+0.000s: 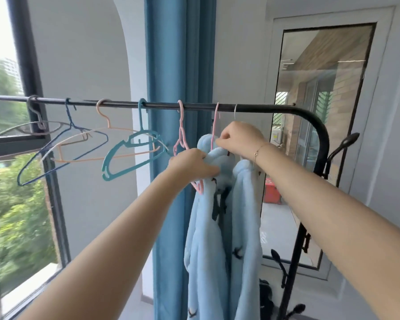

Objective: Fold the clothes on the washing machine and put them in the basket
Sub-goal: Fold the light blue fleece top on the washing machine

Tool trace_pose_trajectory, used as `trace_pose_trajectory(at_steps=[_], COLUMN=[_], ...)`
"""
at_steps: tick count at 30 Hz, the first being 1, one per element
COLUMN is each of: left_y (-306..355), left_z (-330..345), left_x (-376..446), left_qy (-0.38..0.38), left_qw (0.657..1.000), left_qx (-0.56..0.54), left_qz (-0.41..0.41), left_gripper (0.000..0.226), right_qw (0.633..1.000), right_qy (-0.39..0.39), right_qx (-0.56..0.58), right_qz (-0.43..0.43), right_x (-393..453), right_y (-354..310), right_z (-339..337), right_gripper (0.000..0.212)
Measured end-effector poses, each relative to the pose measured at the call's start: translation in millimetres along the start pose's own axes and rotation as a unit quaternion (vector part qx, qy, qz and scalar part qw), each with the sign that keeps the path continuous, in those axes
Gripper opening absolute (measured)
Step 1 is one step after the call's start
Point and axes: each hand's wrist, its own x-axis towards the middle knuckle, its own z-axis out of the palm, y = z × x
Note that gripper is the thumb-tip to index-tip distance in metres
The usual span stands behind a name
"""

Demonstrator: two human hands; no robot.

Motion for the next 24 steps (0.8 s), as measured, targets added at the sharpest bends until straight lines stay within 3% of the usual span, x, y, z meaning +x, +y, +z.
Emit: trace_pose_trajectory(at_steps=[5, 8, 10, 15, 24], left_y=[-12.4, -23.1, -26.4, -42.8, -50.6], left_z=[-14.8, -12.4, -8.1, -0.1, 27.2], left_x=[-20.6, -36.9, -45.5, -75.2, -125.8], left_qy=[0.090, 0.141, 0.173, 0.201, 0.185], left_qw=[0.988, 0.980, 0.975, 0.964, 0.978], left_qx=[0.117, 0.134, 0.136, 0.173, 0.096], left_qz=[-0.039, -0.050, -0.036, -0.019, 0.025], left_gripper=[0.038, 0.032, 0.024, 0.018, 0.022], right_qw=[0.988, 0.979, 0.970, 0.966, 0.969], right_qy=[0.015, -0.047, -0.094, -0.134, -0.155], right_qx=[-0.121, -0.034, -0.010, 0.035, 0.061], right_qz=[-0.091, -0.195, -0.224, -0.217, -0.185], right_x=[13.3, 15.6, 16.5, 21.8, 21.2], right_y=[-23.6, -32.9, -35.3, -32.7, -25.9], right_z=[4.3, 6.7, 5.8, 12.2, 20.4], right_gripper=[0.020, 0.003, 0.013, 0.035, 0.036])
